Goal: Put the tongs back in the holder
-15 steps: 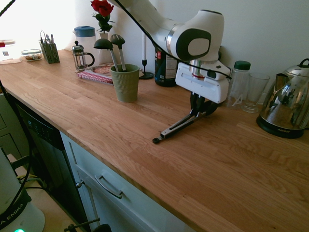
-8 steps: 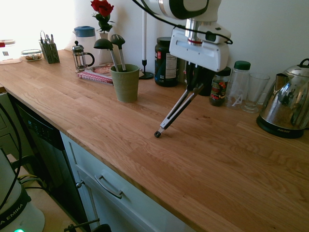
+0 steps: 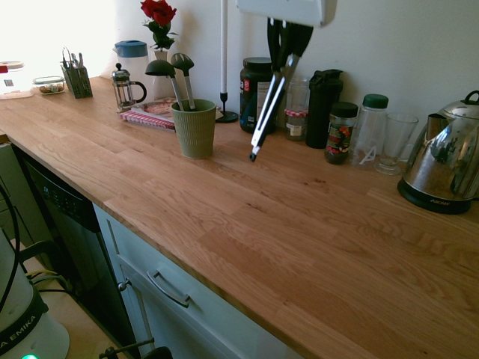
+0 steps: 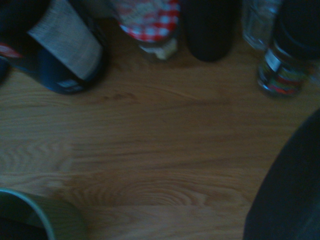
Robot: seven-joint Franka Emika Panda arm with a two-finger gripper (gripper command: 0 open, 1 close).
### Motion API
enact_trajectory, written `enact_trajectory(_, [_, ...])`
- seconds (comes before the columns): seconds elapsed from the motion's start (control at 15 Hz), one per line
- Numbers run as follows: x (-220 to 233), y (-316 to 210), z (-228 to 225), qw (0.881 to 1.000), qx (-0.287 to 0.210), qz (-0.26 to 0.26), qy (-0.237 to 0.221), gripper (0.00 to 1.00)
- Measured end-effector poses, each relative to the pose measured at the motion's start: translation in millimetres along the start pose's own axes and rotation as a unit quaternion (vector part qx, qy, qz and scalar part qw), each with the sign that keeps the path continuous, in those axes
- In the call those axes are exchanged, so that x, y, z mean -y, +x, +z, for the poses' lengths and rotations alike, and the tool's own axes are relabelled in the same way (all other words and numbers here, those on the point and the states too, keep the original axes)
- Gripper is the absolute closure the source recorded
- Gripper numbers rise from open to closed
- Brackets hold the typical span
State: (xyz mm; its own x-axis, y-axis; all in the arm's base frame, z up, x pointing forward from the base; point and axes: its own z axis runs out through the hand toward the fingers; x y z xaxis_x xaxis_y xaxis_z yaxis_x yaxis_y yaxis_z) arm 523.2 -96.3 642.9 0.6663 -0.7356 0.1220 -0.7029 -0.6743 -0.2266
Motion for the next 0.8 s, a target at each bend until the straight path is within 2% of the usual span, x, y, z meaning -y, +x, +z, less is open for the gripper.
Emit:
enact_trajectory(0.2, [66.0,-55.9,-37.2,0.999,-0.026,-0.021,0.035,1.0])
enact_trajectory(0.33, [103.4,-88.8,-42.9,0.997,-0.044,-0.032,0.052,1.0])
enact_trajectory(0.8, [166.1,-117.4,48.2,0.996,-0.056,-0.058,0.047,1.0])
